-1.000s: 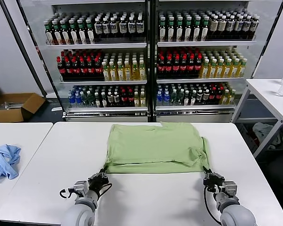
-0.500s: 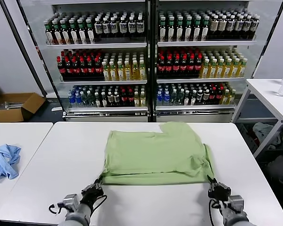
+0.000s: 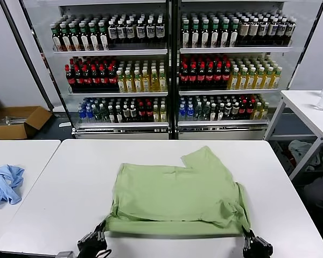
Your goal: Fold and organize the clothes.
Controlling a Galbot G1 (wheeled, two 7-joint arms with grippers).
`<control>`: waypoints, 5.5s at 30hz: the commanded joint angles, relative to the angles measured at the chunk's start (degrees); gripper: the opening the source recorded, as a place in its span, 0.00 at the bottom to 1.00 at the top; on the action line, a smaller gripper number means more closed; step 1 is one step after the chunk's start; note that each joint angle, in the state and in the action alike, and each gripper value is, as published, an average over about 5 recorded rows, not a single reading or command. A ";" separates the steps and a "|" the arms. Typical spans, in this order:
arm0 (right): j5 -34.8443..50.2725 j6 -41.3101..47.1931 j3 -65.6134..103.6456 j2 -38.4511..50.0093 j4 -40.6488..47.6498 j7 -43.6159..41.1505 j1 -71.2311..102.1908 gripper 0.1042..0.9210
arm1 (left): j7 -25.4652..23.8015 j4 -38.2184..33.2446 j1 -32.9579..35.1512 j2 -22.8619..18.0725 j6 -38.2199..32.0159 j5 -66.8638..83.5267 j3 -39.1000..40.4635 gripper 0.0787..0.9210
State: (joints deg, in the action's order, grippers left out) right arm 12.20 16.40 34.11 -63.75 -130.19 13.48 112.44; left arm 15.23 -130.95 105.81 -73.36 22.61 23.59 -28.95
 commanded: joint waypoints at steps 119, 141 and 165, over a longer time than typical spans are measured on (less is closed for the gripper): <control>20.74 13.98 3.63 1.55 3.02 -0.81 -21.52 0.01 | -6.36 13.10 -22.40 1.60 8.16 13.94 3.63 0.03; 14.40 16.06 0.33 -1.89 4.98 0.93 -20.91 0.28 | -1.36 8.10 -16.37 -1.24 2.31 -6.08 6.69 0.36; 14.39 15.77 0.28 -2.43 2.68 1.00 -18.79 0.88 | 4.54 13.67 -13.44 -12.81 -0.40 -14.26 11.87 0.53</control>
State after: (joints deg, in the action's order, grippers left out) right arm 26.71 32.08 34.41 -66.06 -126.85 14.41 93.23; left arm 18.59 -118.98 91.87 -83.96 22.84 10.95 -18.18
